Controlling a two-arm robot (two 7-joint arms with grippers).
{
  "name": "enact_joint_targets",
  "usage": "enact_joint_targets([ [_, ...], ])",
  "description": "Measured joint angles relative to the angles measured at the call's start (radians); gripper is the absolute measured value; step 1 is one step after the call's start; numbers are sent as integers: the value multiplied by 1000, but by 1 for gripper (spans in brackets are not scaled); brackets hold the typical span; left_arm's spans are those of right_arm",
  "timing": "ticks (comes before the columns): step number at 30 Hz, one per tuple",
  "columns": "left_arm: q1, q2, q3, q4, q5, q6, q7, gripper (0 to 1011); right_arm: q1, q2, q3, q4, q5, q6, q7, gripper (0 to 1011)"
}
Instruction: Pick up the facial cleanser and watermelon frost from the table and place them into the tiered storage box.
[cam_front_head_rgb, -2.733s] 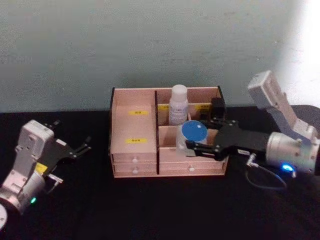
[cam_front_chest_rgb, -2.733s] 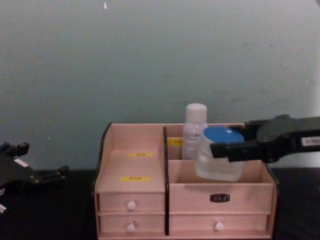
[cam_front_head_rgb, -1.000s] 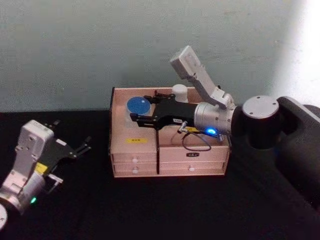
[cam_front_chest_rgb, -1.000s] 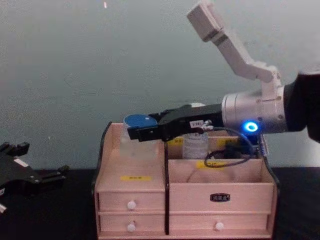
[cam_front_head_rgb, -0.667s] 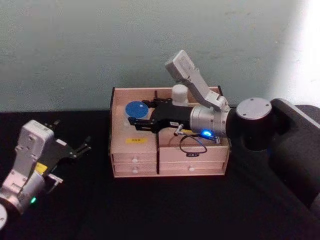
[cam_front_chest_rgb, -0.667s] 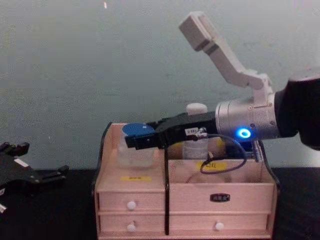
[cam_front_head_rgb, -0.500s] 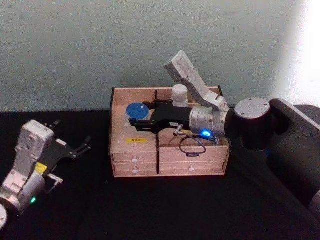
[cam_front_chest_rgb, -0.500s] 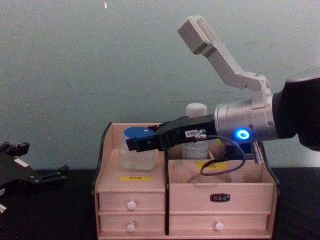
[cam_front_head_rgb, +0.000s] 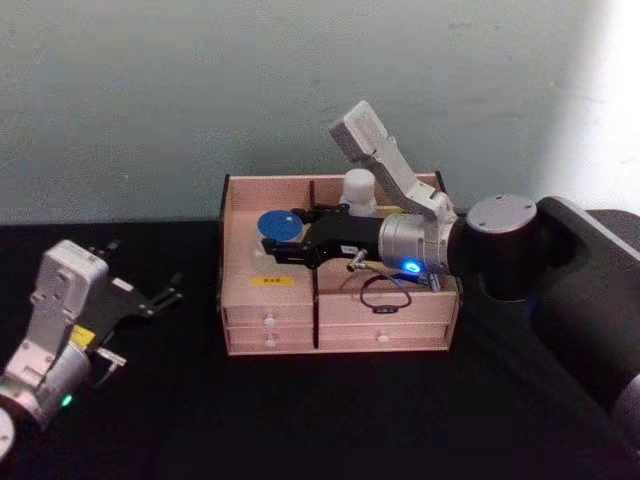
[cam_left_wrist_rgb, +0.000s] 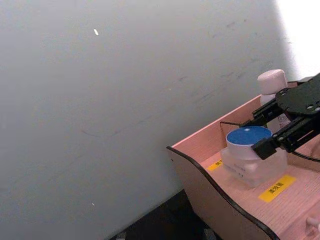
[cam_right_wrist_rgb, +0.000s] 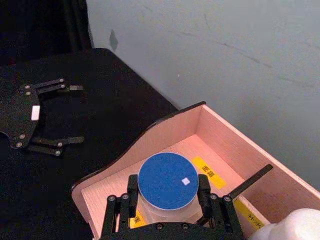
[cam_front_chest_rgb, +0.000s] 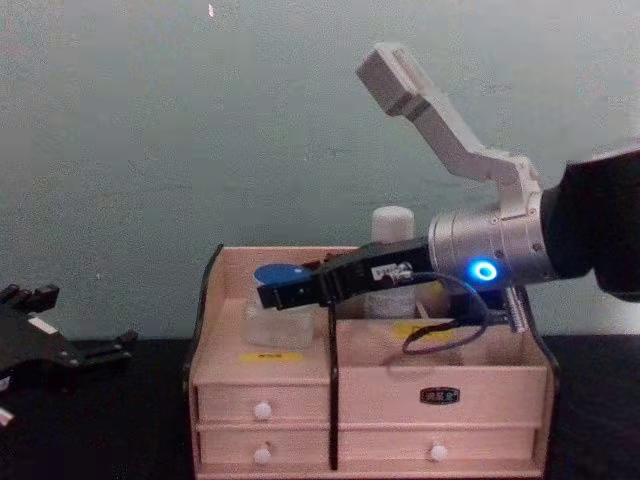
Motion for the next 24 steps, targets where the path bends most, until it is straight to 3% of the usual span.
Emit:
enact_joint_targets([
  [20,0,0,0,0,0,0,0,1001,6,-9,2,17,-5,-8,3,707],
  [24,0,0,0,0,0,0,0,1001,6,-9,1,17,-5,-7,4,810],
])
